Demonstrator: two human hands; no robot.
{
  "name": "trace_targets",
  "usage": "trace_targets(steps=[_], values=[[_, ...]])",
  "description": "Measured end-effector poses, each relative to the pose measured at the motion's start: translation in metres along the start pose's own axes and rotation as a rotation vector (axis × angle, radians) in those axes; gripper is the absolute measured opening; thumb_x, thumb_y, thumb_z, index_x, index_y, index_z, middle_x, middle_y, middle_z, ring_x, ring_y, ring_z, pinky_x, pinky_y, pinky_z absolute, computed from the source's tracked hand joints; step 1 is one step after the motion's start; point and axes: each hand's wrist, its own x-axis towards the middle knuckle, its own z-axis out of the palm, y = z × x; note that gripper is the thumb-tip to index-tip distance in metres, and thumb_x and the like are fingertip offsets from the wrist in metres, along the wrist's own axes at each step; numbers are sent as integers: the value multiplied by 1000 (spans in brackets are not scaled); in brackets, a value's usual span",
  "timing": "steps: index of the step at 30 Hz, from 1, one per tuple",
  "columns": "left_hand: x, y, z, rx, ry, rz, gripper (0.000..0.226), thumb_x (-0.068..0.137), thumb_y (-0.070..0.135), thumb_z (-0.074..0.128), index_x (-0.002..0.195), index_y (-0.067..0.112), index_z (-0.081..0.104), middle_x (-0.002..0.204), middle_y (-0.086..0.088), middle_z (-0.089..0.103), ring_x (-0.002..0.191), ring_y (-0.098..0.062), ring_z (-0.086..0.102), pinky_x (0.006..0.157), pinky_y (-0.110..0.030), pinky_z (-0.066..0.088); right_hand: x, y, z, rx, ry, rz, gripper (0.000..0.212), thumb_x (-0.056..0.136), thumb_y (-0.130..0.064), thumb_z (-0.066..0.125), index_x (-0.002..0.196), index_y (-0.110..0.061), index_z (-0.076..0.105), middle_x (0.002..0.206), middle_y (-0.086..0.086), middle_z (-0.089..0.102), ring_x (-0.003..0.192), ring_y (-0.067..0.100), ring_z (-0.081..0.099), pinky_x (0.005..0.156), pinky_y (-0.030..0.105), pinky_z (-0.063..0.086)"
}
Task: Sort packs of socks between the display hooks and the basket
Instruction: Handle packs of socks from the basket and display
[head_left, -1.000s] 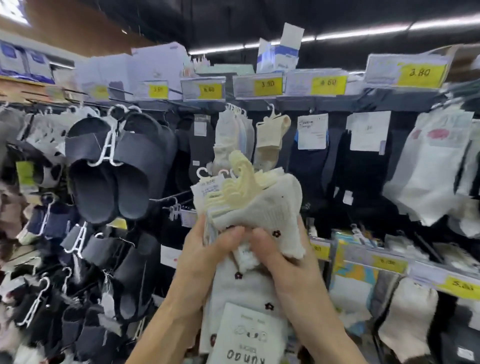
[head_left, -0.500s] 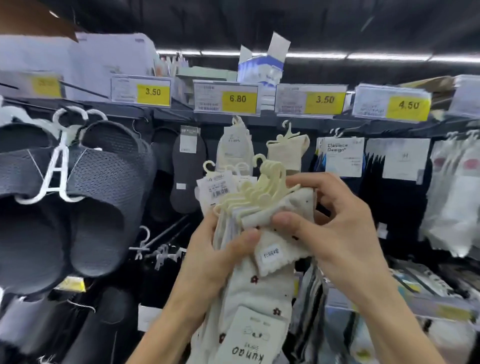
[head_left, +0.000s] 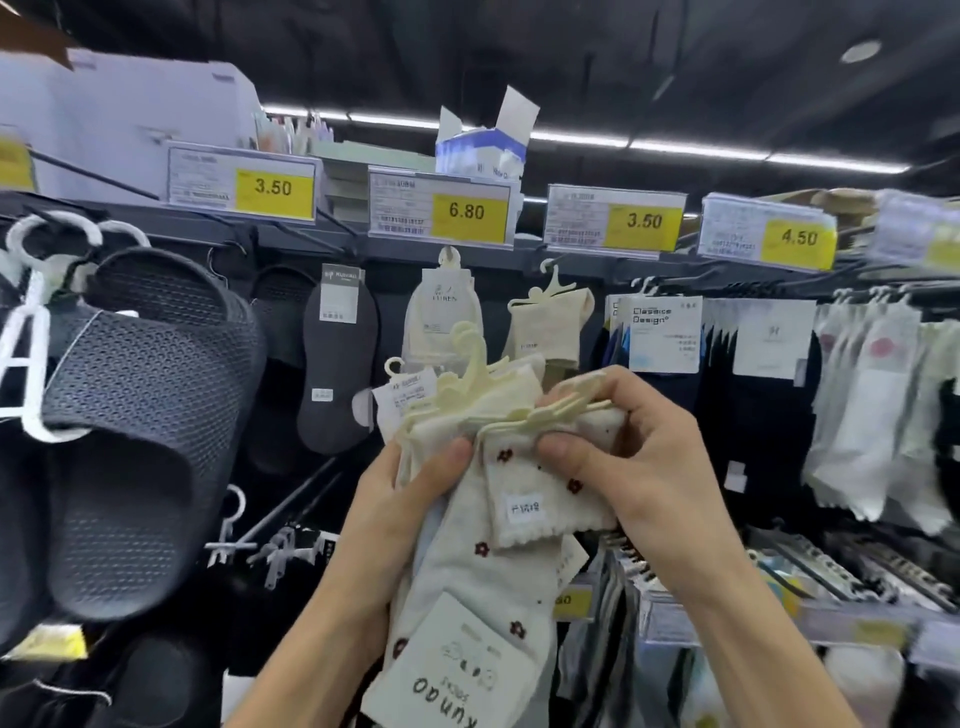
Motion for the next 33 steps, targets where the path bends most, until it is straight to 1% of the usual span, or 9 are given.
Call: trace_targets(steps=[2,4,9,12,16,18,22,28,33], values=[[7,-1,-3,-11,-11,-98,57,94,40,66,144,15,51,134,-10,65,127,-32,58,107,-51,46,3,2,-2,132,-29,18,20,76,-14,80,89,-23,68,86,-5,72,78,11,69,65,23,56],[15,1,-10,92,83,-89,41,99,28,56,138,16,56,103,10,78,103,-14,70,83,-26,58,9,5,-6,276,-27,48,25,74,-14,82,92,-23,68,90,-1,73,80,15,71,65,26,58],[14,16,-41,228,161,-69,25,104,12,39,86,8,57,46,-1,67,40,-1,63,39,-13,47,48,24,-28,153,336,123,48,83,-10,76,123,-33,63,120,6,66,93,21,73,75,36,62],[11,20,-53,279,202,-56,18,100,31,48,99,16,59,74,-3,71,62,-5,68,57,-15,52,84,37,-36,-66,400,104,54,92,-9,68,134,-39,55,124,-3,62,99,11,71,89,40,60],[7,23,-52,326,240,-6,75,64,66,73,116,13,65,110,-13,70,96,-27,64,90,-44,49,133,51,-35,-254,394,94,55,92,-16,68,142,-21,49,121,-4,61,100,8,64,89,32,58],[2,23,-51,304,209,-1,86,53,73,81,114,13,69,111,-16,72,95,-30,67,87,-44,51,150,57,-32,-272,355,84,50,92,-16,68,139,-13,52,123,6,63,94,9,66,81,28,60],[-6,23,-47,97,154,-39,60,59,53,88,102,12,75,97,-19,76,71,-29,74,58,-35,58,160,78,-30,-420,249,11,52,95,-15,65,144,-12,48,132,3,61,118,19,60,105,35,48],[-6,26,-39,131,146,14,45,71,47,80,102,15,75,102,-20,76,79,-32,75,62,-34,59,154,90,-35,-539,226,50,60,98,-20,63,152,-14,38,127,-1,51,123,11,48,115,38,37],[-3,22,-35,165,195,49,36,68,45,81,94,21,76,102,-17,76,81,-30,75,64,-35,60,133,64,-16,-783,313,109,64,102,-34,52,157,-16,24,162,2,21,148,17,20,120,29,17]])
